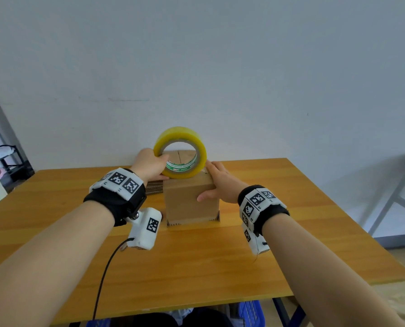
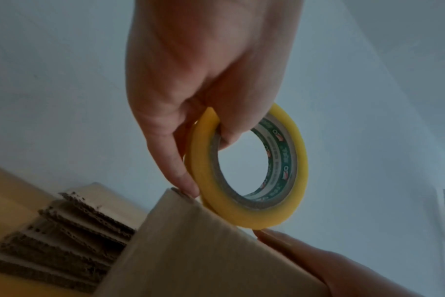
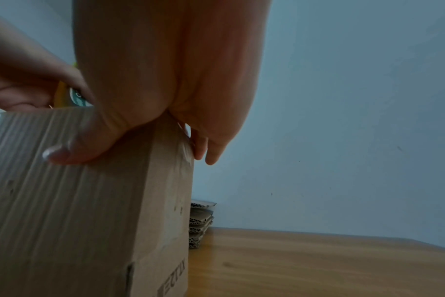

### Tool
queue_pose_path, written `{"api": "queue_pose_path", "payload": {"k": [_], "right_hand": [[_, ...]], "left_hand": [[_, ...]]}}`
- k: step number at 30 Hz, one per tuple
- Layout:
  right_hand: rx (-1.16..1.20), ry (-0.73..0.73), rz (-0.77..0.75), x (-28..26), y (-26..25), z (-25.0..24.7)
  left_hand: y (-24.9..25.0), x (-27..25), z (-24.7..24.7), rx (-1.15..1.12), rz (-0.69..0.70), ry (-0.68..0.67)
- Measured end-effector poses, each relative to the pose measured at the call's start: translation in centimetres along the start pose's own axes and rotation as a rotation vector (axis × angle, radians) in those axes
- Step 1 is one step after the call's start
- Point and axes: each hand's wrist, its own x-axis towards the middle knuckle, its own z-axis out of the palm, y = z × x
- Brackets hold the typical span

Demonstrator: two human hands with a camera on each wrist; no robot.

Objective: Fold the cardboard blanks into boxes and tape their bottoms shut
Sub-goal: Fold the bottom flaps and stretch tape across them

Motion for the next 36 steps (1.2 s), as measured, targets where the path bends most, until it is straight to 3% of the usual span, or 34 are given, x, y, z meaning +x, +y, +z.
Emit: {"api": "queue_pose_path", "payload": {"k": [13, 18, 21, 25, 31, 36], "right_hand": [[-0.062, -0.038, 0.014, 0.3, -2.1, 0.2], [-0.007, 0.0, 0.167, -0.8, 0.3, -1.1], [-0.004, 0.014, 0.185, -1.1, 1.0, -1.6], [0.029, 0.009, 0.122, -0.3, -0.5, -0.7], [0.064, 0.04, 0.104, 0.1, -1.2, -0.3], [0.091, 0.022, 0.092, -0.2, -1.6, -0.4]], "left_hand": [[-0.4, 0.3, -3.7, 0.09, 0.027, 0.081], [-1.6, 1.4, -8.8, 0.202, 0.04, 0.268], [-2.5, 1.9, -11.0, 0.133, 0.02, 0.297], [-2.2, 2.0, -10.5, -0.171, 0.055, 0.239], [-0.1, 1.4, -8.8, -0.62, 0.015, -0.005], [0.2, 1.1, -5.8, -0.839, -0.031, -0.175]]}}
